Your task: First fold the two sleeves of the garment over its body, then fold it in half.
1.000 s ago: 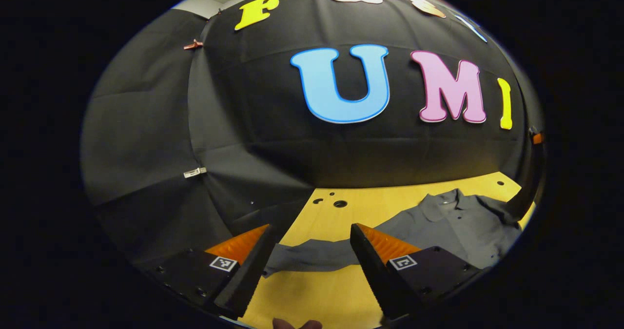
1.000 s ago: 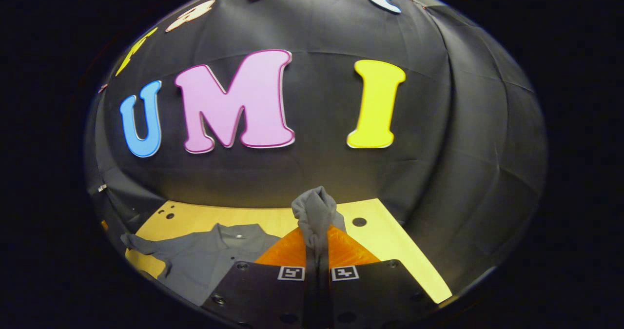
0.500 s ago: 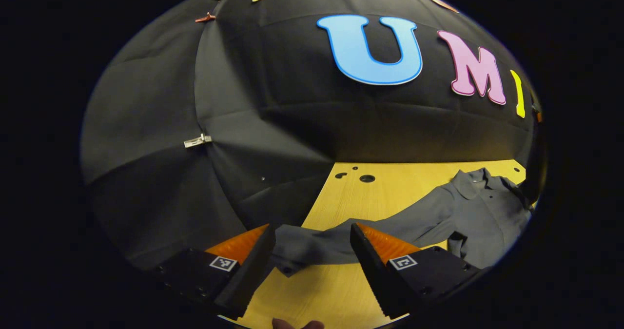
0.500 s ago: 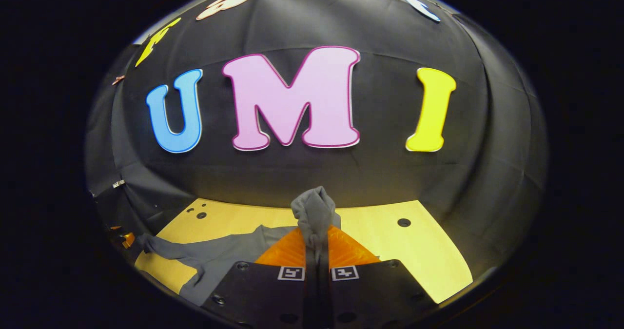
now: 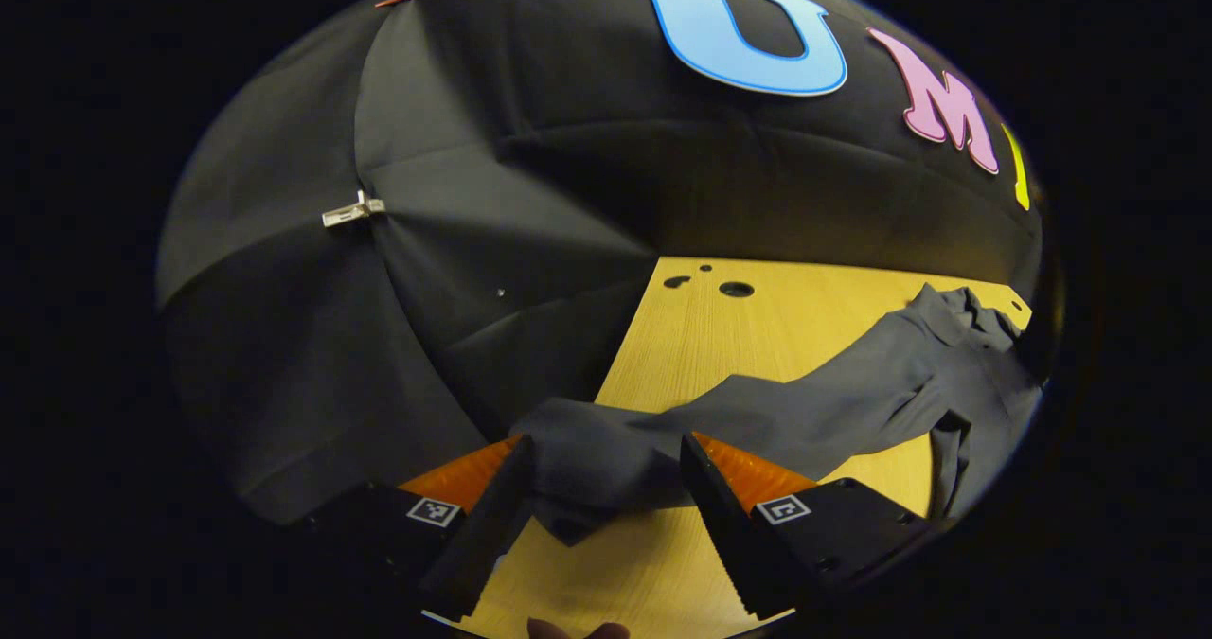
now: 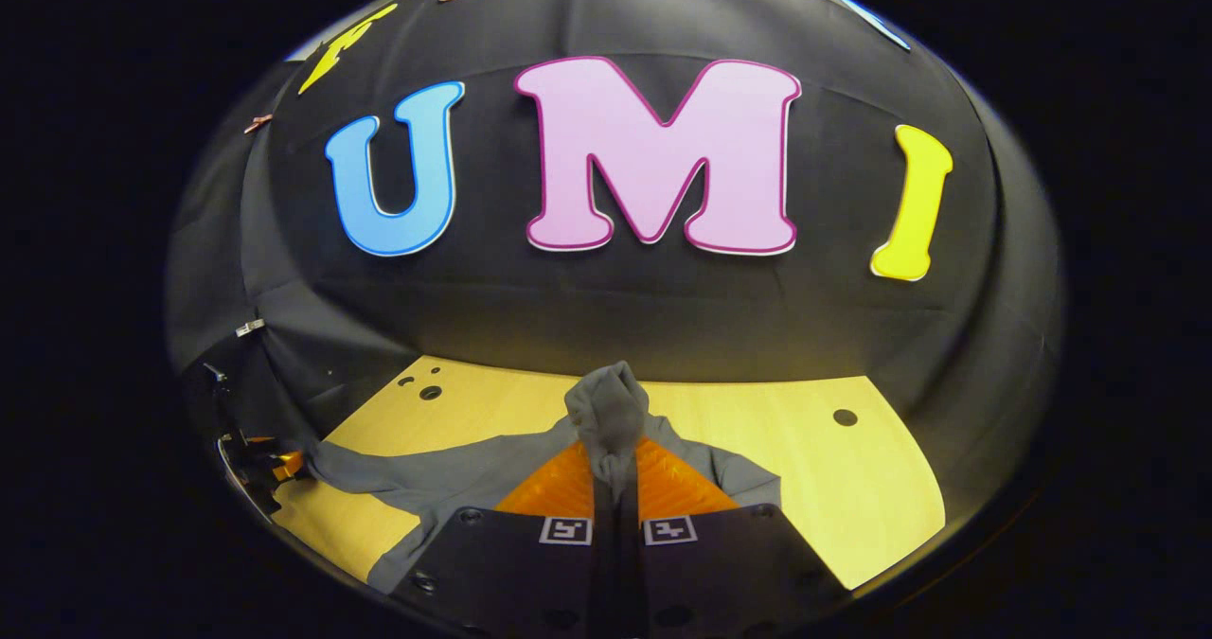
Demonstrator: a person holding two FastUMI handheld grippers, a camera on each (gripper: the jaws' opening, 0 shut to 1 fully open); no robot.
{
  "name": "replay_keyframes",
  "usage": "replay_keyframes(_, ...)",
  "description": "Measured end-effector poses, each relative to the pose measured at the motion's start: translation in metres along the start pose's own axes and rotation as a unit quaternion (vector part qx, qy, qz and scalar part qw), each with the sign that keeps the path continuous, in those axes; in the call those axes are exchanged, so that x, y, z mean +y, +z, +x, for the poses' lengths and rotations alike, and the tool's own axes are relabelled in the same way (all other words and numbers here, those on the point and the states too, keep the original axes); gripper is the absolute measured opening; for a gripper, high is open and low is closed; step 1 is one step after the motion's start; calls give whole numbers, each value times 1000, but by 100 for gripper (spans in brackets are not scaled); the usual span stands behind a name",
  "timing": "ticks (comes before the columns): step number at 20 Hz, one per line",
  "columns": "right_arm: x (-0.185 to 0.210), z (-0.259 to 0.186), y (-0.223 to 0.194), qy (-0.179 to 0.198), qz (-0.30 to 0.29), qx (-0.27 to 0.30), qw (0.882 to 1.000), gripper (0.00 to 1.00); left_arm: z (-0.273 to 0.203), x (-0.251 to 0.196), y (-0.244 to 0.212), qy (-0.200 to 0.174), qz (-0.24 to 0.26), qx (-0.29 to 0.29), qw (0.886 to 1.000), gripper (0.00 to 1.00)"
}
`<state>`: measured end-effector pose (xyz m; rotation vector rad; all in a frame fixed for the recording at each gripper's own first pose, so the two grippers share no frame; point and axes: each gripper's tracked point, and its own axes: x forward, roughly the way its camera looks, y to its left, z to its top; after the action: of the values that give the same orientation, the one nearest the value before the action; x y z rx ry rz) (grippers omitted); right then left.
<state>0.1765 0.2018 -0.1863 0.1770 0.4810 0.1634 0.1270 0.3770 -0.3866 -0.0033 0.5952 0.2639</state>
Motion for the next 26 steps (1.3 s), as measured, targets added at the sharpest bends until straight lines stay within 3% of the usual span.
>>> replay_keyframes(12,64,34,-57,36,5,52,998,5,33,-5,-44,1,-22,61,998,98)
replay_keyframes(14,74,39,-72,44,-1,64,997,5,32,-11,-43,-10,-25,60,998,92)
replay_keyframes(16,85,43,-87,53,-5,76,996,5,32,-16,-40,-18,-17,60,998,76)
replay_keyframes(19,100,50,-107,67,-8,91,994,5,25,-21,-28,-26,-11,48,998,19)
replay_keyframes(22,114,55,-132,83,-6,109,991,5,11,-20,-10,-23,-23,25,999,12)
replay_keyframes(26,129,64,-166,93,-10,131,987,5,-23,-24,30,-30,-17,-22,999,11)
